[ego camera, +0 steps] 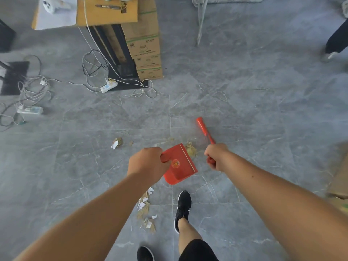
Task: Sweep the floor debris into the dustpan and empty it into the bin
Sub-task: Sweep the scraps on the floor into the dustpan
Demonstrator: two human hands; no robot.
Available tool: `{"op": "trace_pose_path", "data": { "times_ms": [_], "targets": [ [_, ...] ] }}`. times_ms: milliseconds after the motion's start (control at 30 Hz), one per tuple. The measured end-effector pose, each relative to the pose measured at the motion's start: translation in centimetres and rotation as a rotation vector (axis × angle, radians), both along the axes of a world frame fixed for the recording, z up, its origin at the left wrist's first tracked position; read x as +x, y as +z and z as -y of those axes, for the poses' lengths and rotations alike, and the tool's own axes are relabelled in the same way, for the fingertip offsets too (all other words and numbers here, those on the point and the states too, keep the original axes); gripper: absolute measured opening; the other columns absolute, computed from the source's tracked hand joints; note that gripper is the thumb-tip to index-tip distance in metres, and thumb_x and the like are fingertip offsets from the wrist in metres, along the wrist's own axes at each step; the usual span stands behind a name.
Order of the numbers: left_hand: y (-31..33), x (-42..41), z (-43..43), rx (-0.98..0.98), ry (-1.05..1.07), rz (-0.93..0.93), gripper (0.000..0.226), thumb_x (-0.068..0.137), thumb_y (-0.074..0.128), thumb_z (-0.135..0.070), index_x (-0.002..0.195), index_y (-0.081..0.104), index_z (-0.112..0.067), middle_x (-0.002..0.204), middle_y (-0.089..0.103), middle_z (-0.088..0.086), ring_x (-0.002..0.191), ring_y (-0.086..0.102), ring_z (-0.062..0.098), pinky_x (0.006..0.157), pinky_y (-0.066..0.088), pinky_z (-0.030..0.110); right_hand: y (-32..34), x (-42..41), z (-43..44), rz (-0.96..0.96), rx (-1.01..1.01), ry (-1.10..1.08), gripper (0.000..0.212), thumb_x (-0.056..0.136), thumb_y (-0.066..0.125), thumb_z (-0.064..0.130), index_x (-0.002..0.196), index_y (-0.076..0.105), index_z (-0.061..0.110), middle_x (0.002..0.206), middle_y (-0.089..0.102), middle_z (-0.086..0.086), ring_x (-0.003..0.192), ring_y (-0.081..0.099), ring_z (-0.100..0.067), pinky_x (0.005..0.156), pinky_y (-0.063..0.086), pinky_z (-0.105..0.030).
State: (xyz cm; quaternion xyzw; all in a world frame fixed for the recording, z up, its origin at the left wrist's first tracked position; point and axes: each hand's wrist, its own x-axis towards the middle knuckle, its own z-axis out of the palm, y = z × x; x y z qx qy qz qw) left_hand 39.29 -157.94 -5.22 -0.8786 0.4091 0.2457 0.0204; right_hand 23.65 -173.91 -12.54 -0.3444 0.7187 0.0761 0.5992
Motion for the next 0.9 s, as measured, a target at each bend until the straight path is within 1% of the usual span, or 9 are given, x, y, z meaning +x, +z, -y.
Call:
{"op": "trace_pose_path", "data": {
  "times_ms": [67,167,200,267,467,600,667,767,900],
  "targets": [
    [-0.3,-0.2,0.3,0.004,-0.006,-0.007,0.048,0.088,0.052,-0.061,0.064,0.047,-0.020,0.062,0.057,-0.005,0.057,0.058,0.017,0.049,0.038,0.026,-0.2,0.0,0.1,-0.007,0.010,0.073,0.035,0.088,0.047,-0.003,0.121,0.054,0.008,0.059,0.046,-0.007,0.045,0.038,-0.014,0.036,0.042,-0.017],
    [-0.5,-0.5,0.1,0.013,-0.007,-0.003,0.045,0.089,0.052,-0.057,0.065,0.048,-0.020,0.063,0.057,-0.005,0.058,0.057,0.016,0.050,0.040,0.026,0.4,-0.2,-0.6,0.013,0.053,0.156,0.013,0.091,0.047,-0.001,0.095,0.055,0.009,0.056,0.044,-0.005,0.045,0.037,-0.012,0.039,0.040,-0.015],
    [-0.5,-0.5,-0.1,0.018,-0.001,0.004,0.044,0.089,0.052,-0.057,0.065,0.048,-0.020,0.063,0.057,-0.005,0.057,0.056,0.016,0.050,0.040,0.026,0.6,-0.3,-0.9,0.011,0.065,0.181,0.013,0.091,0.047,-0.001,0.087,0.054,0.010,0.054,0.044,-0.005,0.044,0.037,-0.012,0.041,0.039,-0.014],
    [-0.5,-0.4,-0.9,0.030,0.013,0.010,0.043,0.089,0.052,-0.056,0.066,0.047,-0.020,0.064,0.057,-0.005,0.056,0.053,0.014,0.049,0.037,0.026,0.8,-0.4,-1.8,0.003,0.096,0.225,0.018,0.088,0.046,-0.004,0.080,0.053,0.010,0.053,0.043,-0.005,0.042,0.038,-0.012,0.045,0.037,-0.015],
    [-0.5,0.6,-5.2,0.047,0.075,0.025,0.040,0.087,0.054,-0.054,0.066,0.048,-0.021,0.064,0.056,-0.007,0.057,0.053,0.013,0.050,0.037,0.026,1.7,1.0,-6.7,0.015,0.174,0.285,0.019,0.087,0.049,-0.005,0.080,0.051,0.013,0.054,0.041,-0.004,0.039,0.039,-0.011,0.049,0.036,-0.018],
    [-0.1,1.8,-9.1,0.039,0.092,0.051,0.038,0.087,0.051,-0.049,0.065,0.049,-0.018,0.062,0.056,-0.005,0.053,0.049,0.012,0.048,0.036,0.025,1.9,2.8,-10.6,0.027,0.185,0.317,0.022,0.086,0.048,-0.007,0.077,0.051,0.012,0.054,0.041,-0.005,0.041,0.038,-0.012,0.043,0.037,-0.014],
    [0.0,2.4,-11.4,0.040,0.107,0.047,0.038,0.087,0.050,-0.048,0.064,0.047,-0.019,0.063,0.055,-0.005,0.054,0.050,0.013,0.048,0.035,0.025,2.1,3.8,-12.8,0.024,0.190,0.341,0.022,0.087,0.047,-0.007,0.075,0.051,0.011,0.054,0.041,-0.005,0.042,0.037,-0.013,0.041,0.038,-0.013],
    [0.2,3.3,-15.3,0.035,0.167,0.031,0.037,0.086,0.050,-0.051,0.064,0.046,-0.021,0.066,0.057,-0.005,0.062,0.056,0.018,0.052,0.040,0.026,2.2,5.4,-16.4,0.024,0.196,0.396,0.021,0.087,0.047,-0.005,0.075,0.050,0.012,0.052,0.041,-0.003,0.042,0.038,-0.012,0.043,0.036,-0.016],
    [0.9,4.1,-21.8,0.034,0.269,0.048,0.042,0.088,0.051,-0.052,0.063,0.045,-0.019,0.062,0.055,-0.004,0.059,0.053,0.019,0.050,0.037,0.027,2.0,7.3,-22.0,0.002,0.195,0.472,0.018,0.086,0.046,-0.004,0.078,0.051,0.012,0.047,0.042,-0.001,0.041,0.039,-0.012,0.041,0.034,-0.016]
  ]
}}
